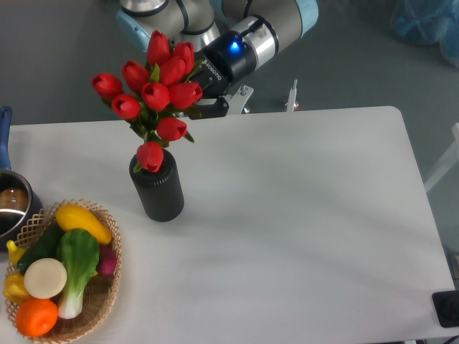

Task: Insert the flowers into the vase
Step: 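Push the tulip stems further down into the black vase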

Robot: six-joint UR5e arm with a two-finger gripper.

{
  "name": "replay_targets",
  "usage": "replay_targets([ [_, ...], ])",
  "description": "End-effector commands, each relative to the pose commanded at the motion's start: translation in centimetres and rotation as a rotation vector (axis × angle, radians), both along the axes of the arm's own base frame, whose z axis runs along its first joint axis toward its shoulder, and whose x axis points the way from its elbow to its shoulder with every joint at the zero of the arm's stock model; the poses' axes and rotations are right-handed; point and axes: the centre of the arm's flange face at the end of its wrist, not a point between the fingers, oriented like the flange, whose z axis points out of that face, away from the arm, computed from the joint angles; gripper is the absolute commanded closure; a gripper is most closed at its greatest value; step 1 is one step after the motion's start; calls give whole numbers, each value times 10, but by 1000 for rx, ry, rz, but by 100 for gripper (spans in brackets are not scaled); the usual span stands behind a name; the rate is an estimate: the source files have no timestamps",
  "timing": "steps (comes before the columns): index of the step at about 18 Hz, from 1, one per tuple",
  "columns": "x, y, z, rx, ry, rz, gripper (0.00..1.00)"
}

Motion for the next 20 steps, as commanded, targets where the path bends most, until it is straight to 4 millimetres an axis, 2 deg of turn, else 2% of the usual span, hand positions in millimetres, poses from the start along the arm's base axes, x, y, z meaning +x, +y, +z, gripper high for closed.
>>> replay_targets([
  [9, 14, -3, -21, -17, 3, -7, 92],
  [20, 23, -7, -58, -38, 73, -10, 90],
])
